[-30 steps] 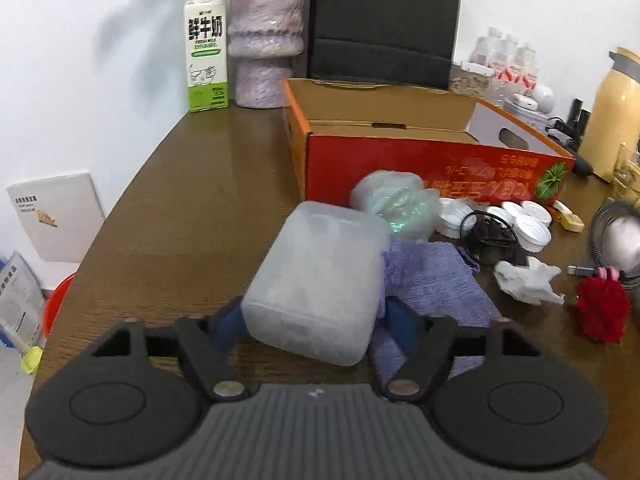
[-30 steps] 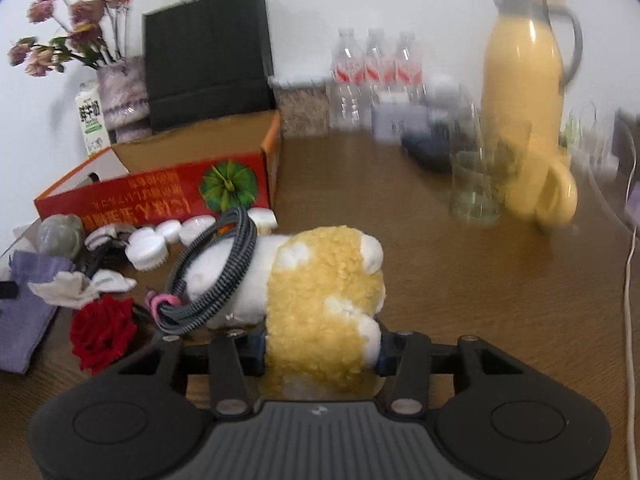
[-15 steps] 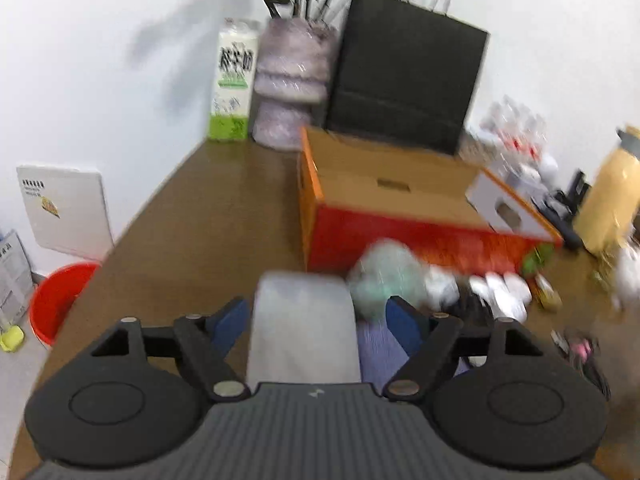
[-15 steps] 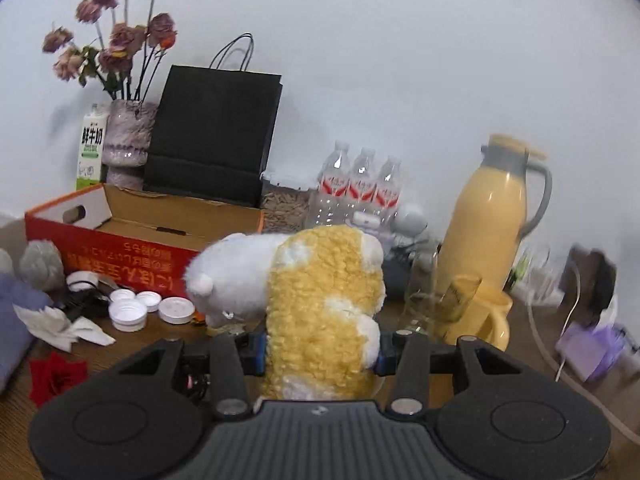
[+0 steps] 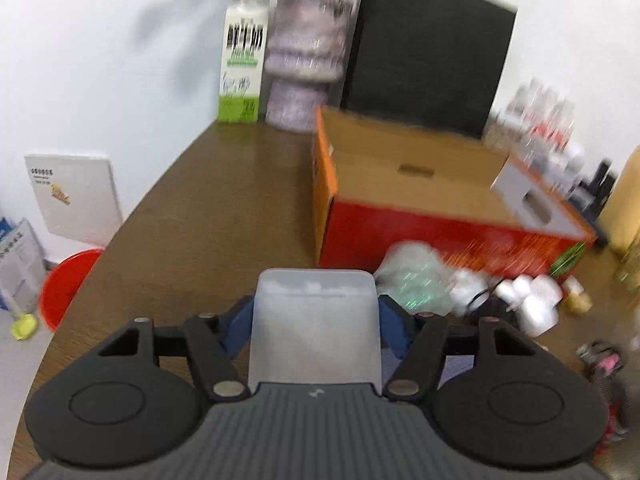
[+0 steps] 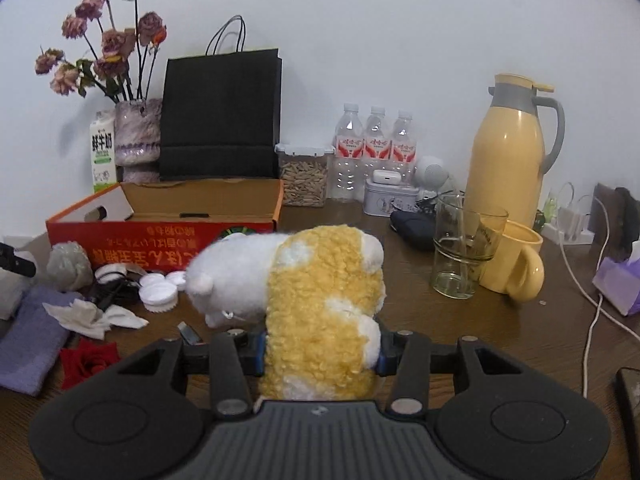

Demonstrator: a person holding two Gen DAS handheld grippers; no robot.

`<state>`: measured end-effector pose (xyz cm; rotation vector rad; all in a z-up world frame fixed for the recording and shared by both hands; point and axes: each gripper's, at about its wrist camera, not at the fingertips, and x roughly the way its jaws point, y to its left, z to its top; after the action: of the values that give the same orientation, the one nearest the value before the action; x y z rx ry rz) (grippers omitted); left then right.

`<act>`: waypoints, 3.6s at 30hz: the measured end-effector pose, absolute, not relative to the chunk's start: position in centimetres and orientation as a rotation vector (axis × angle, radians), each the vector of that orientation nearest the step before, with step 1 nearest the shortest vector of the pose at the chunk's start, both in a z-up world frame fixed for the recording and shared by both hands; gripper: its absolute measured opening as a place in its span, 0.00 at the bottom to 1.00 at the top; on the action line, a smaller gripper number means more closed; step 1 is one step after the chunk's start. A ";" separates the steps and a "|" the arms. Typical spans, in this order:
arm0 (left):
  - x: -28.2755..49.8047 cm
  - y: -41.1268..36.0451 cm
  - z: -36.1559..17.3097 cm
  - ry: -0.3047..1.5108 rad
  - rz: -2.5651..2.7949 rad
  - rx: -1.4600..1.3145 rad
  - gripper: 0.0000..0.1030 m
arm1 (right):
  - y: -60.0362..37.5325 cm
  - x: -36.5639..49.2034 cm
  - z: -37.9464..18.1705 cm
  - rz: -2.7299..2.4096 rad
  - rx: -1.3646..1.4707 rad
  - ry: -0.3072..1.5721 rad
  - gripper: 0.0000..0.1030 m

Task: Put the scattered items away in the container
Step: 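Carry plush toy and plastic box into the cardboard box and release both, then return both tools to the remaining items on the table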

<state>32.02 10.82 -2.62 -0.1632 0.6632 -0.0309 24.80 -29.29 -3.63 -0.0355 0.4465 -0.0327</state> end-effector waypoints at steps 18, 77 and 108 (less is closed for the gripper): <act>36.1 8.1 9.3 0.530 -0.136 -0.096 0.64 | -29.5 30.6 4.4 0.167 0.039 0.356 0.43; 40.1 6.7 15.3 0.842 0.103 0.006 0.91 | -26.1 47.3 13.8 0.184 -0.033 0.827 0.89; 8.7 5.4 3.4 0.624 -0.091 -0.060 1.00 | -28.1 14.6 0.7 0.249 0.023 0.634 0.92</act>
<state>8.69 5.38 3.37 -0.0603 0.6243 -0.0914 14.64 -28.14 0.66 0.0234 0.6339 0.2488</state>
